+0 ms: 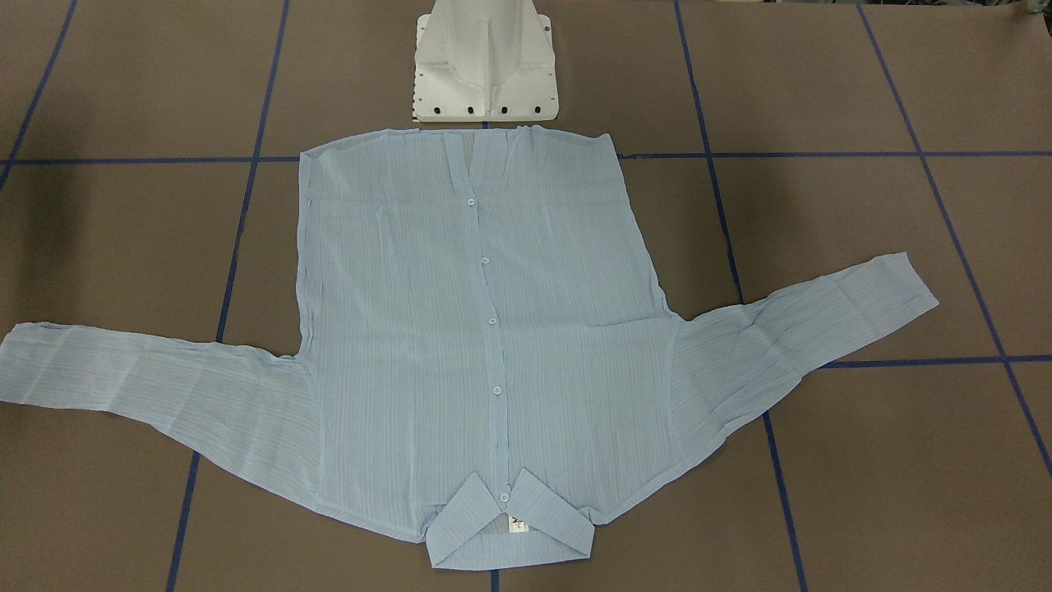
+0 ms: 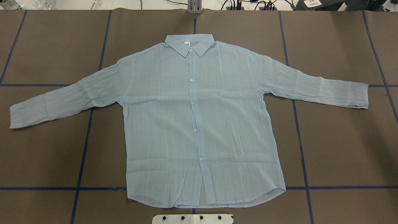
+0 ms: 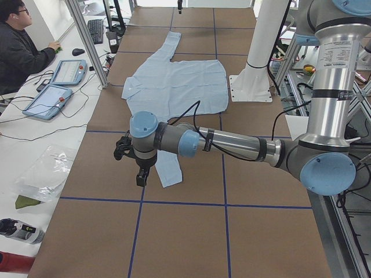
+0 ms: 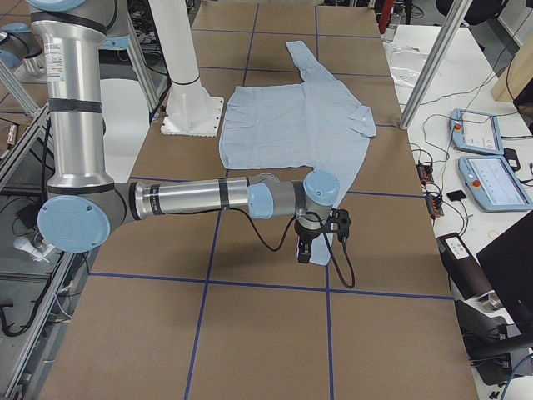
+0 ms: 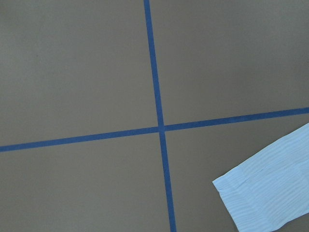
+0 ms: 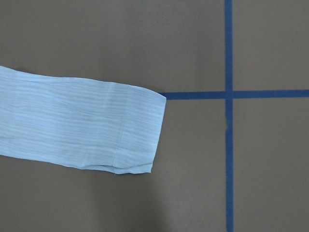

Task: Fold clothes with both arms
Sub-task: 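Move the right gripper toward the cuff of the sleeve nearest it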

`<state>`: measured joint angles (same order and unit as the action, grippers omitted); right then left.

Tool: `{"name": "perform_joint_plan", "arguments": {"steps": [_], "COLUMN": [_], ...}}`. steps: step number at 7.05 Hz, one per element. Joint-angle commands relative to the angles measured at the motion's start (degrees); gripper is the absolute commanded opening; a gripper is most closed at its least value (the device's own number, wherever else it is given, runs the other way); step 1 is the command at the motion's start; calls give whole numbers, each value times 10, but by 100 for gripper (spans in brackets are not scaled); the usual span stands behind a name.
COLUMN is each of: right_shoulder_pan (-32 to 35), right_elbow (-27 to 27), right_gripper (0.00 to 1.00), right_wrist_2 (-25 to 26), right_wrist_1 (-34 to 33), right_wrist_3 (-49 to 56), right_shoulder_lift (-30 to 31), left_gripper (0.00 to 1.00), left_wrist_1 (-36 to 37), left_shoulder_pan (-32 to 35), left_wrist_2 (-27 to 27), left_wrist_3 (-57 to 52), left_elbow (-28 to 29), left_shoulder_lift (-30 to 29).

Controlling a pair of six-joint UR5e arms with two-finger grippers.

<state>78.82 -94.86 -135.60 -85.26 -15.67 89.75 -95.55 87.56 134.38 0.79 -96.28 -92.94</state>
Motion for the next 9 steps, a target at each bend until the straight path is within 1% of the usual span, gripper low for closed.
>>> {"name": "perform_joint_plan", "arguments": {"steps": [1, 2, 3, 4, 5, 6, 9], "right_shoulder_pan": [-57, -75, -77, -78, -78, -85, -99], "right_elbow": [13, 19, 33, 50, 78, 92, 156], "right_gripper": [100, 100, 100, 100, 100, 100, 98], "right_wrist_2": [18, 46, 50, 48, 46, 46, 45], "right_wrist_1": [144, 225, 303, 313, 315, 314, 312], "right_wrist_3": [-159, -170, -175, -175, -174, -174, -171], "right_shoulder_lift": [2, 36, 52, 53, 45, 33, -32], "left_gripper": [100, 100, 100, 100, 100, 100, 100], "left_wrist_1": [-41, -42, -43, -40, -39, -41, -41], "left_shoulder_pan": [-3, -3, -3, -4, -4, -4, -4], "left_wrist_2": [13, 48, 57, 57, 57, 57, 56], "left_wrist_3": [0, 1, 1, 3, 3, 2, 2], "left_elbow": [-5, -1, -3, 2, 0, 1, -3], "left_shoulder_lift": [7, 7, -2, -11, -10, -7, -7]}}
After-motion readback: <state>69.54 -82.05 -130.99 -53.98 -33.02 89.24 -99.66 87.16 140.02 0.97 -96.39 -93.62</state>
